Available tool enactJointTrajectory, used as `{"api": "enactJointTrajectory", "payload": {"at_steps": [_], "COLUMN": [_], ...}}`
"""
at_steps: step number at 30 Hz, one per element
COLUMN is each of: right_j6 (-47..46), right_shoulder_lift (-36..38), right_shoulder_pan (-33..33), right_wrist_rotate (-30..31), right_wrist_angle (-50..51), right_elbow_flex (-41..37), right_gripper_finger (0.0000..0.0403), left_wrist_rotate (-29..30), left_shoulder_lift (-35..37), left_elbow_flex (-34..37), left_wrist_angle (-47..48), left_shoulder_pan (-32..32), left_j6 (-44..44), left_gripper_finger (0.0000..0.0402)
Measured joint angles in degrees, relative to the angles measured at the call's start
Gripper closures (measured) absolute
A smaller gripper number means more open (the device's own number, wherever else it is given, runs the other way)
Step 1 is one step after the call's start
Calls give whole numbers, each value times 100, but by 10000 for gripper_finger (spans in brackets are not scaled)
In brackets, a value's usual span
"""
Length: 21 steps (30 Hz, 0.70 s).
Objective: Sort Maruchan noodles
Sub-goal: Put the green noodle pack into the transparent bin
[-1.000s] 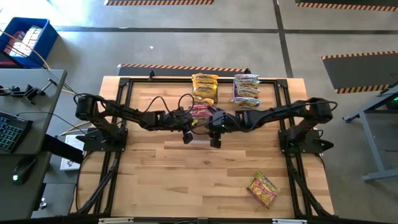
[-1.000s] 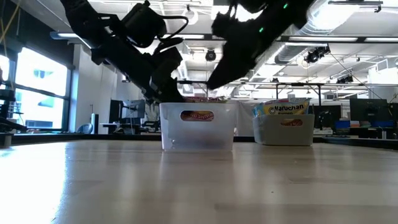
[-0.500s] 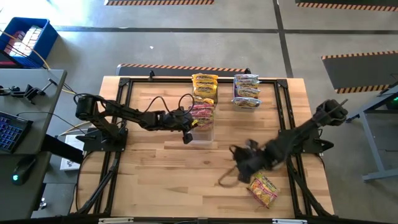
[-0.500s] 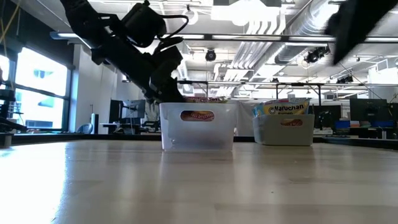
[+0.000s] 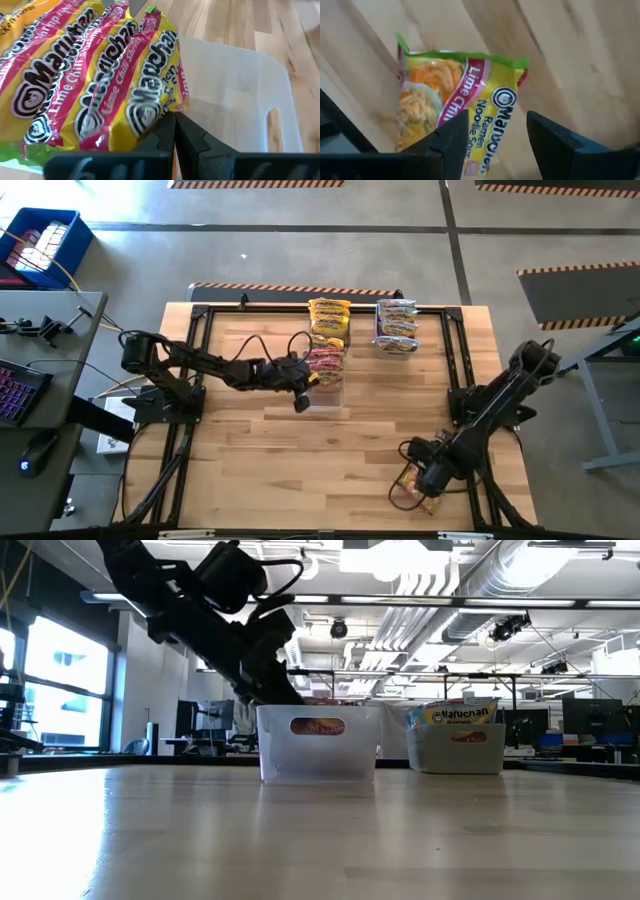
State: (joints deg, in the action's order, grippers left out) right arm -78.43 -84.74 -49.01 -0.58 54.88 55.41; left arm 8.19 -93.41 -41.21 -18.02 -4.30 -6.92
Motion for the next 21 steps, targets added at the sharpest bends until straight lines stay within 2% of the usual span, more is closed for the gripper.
{"api": "enactJointTrajectory", "payload": {"at_steps": [6,12,15,21], "right_j6": [-534,-2048,-2625,-2816], "right_shoulder_lift": [753,1738,1938,1888], "right_shoulder_pan": [-327,-829,-966,-990], "right_wrist_rotate": [110,626,674,663], "right_wrist_angle": [-1494,-2308,-2692,-3514], "right_elbow_flex": [-1184,-2231,-2620,-3080], "right_gripper_finger": [215,214,208,168], "left_wrist_rotate": [7,311,372,387], "left_shoulder_lift": [0,0,0,0], "left_elbow_flex": [0,0,0,-2], "left_wrist_angle": [-5,-28,-31,-33], "left_shoulder_pan": [73,31,-8,-26], "left_j6": [4,-52,-155,-190], "left_gripper_finger": [401,401,401,401]}}
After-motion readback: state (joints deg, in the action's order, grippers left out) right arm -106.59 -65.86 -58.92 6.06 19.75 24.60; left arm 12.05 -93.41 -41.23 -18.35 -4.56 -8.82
